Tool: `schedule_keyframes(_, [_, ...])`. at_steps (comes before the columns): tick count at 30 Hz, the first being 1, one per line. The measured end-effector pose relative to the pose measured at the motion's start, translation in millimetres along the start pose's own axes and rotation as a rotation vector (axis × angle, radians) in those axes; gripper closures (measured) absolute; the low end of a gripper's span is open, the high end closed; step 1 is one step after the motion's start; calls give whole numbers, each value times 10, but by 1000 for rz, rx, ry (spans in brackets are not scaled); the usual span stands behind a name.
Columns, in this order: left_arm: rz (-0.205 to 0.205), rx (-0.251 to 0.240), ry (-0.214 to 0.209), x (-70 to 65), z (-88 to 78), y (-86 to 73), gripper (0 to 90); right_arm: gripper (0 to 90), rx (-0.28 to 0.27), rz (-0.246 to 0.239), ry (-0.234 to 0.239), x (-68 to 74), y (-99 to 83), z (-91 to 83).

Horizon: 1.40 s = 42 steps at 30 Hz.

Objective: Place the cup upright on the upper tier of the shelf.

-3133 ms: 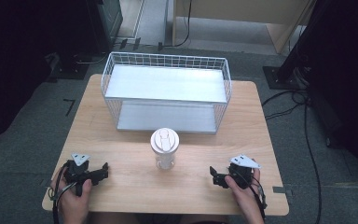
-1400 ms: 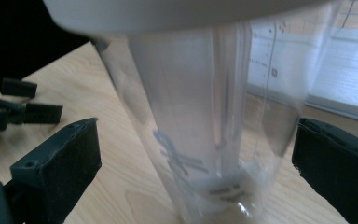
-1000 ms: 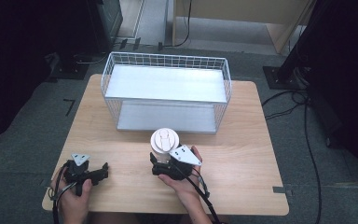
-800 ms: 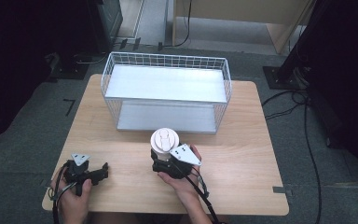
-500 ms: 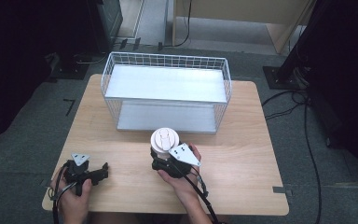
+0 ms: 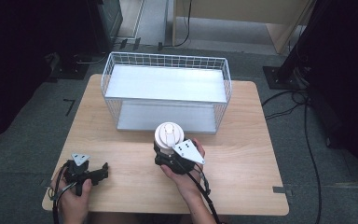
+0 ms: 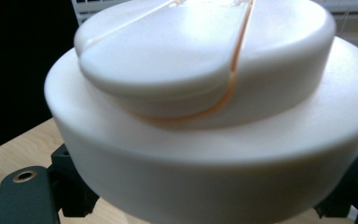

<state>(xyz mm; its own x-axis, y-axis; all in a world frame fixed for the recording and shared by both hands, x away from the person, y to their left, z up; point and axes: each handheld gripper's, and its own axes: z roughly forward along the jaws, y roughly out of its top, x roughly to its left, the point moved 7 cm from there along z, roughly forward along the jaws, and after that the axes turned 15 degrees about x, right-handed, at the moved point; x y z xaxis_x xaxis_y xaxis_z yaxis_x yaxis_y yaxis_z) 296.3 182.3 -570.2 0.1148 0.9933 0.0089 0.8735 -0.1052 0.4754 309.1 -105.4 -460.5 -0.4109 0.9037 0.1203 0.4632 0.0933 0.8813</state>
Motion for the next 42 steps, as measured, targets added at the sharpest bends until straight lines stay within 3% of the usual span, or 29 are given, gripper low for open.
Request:
schedule_keyframes(11, [4, 2, 1, 3, -2, -1, 0, 153, -87, -16, -57, -112, 442, -154])
schedule_keyframes(24, [3, 2, 1, 3, -1, 0, 0, 153, -190, -77, -85, -101, 995, -362])
schedule_keyframes(33, [4, 2, 1, 3, -1, -1, 0, 153, -248, -103, -101, -58, 1347, -434])
schedule_keyframes(42, [3, 2, 1, 3, -1, -1, 0, 153, -279, -107, -132, -115, 1690, -424])
